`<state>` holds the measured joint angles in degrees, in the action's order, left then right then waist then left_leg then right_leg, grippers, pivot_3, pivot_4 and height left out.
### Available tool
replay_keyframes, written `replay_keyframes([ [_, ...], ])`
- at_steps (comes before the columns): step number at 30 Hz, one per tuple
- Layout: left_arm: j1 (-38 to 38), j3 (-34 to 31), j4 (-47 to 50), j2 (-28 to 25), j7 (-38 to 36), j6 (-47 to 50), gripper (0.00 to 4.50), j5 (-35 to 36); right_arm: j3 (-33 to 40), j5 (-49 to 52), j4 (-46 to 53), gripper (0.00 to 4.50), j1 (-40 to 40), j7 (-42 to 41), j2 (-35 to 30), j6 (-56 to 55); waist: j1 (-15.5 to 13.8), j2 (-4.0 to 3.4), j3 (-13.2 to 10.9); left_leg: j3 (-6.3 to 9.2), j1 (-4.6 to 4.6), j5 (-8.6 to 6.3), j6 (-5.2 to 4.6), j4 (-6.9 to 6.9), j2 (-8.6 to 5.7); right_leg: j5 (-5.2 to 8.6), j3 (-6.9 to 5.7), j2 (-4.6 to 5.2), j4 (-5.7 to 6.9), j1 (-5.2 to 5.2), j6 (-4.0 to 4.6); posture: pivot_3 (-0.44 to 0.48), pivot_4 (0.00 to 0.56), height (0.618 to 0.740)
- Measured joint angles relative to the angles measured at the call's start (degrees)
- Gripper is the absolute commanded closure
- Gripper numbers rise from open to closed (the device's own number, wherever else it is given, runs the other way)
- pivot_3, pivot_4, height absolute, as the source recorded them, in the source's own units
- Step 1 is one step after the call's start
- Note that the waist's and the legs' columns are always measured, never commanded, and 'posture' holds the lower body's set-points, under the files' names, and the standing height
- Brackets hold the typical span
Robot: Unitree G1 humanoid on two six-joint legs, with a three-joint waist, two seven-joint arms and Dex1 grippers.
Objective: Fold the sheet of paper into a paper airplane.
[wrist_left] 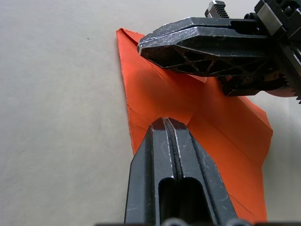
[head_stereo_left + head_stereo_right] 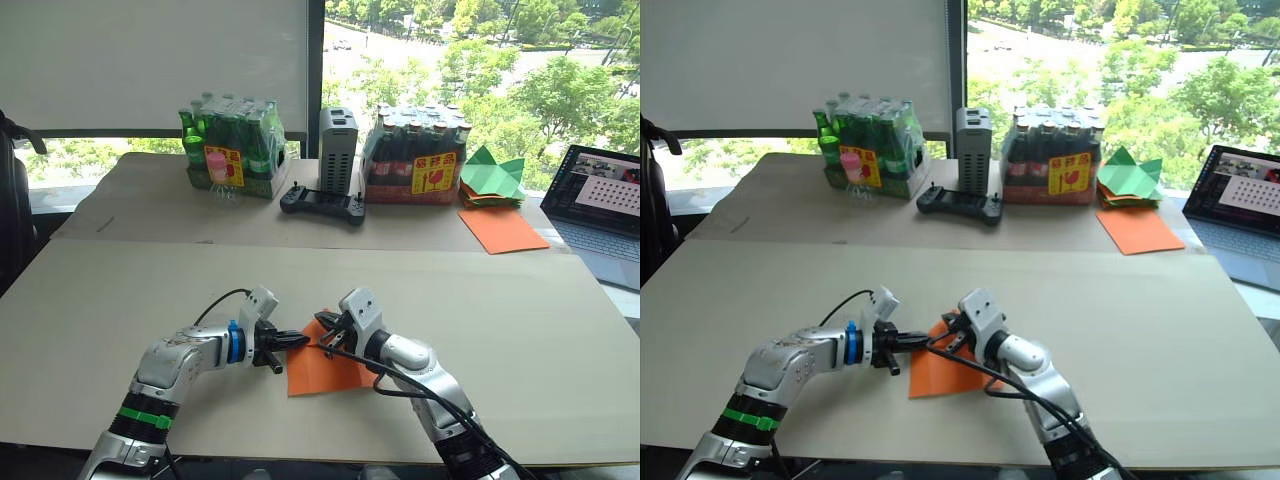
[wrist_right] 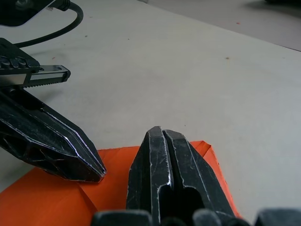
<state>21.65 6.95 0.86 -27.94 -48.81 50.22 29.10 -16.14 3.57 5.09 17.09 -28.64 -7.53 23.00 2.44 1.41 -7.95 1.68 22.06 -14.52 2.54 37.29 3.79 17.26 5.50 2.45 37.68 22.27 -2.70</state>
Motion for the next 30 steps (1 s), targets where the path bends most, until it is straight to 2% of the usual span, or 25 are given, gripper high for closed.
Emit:
replay_keyframes([
  [12, -0.5, -0.2, 0.6, -0.1, 0.6, 0.1, 4.46, 0.1, -3.6, -3.5, -2.8, 4.48, 1.3, 0.6, -0.6, 0.9, 0.1, 0.0, 0.0, 0.0, -0.04, 0.0, 0.0, -0.01, 0.0, 0.0, 0.0, 0.0, 0.02, -0.01, 0.0, 0.0, 0.15, 0.74],
  [30, -0.6, -0.2, 0.8, 0.1, 1.0, 0.3, 4.46, 0.2, -0.6, -4.5, -2.8, 4.48, 2.2, 2.8, -2.7, 2.7, 0.0, 0.0, 0.0, -0.01, -0.03, 0.0, 0.0, -0.01, 0.0, 0.0, 0.01, 0.0, 0.01, -0.01, 0.0, 0.0, 0.15, 0.74],
])
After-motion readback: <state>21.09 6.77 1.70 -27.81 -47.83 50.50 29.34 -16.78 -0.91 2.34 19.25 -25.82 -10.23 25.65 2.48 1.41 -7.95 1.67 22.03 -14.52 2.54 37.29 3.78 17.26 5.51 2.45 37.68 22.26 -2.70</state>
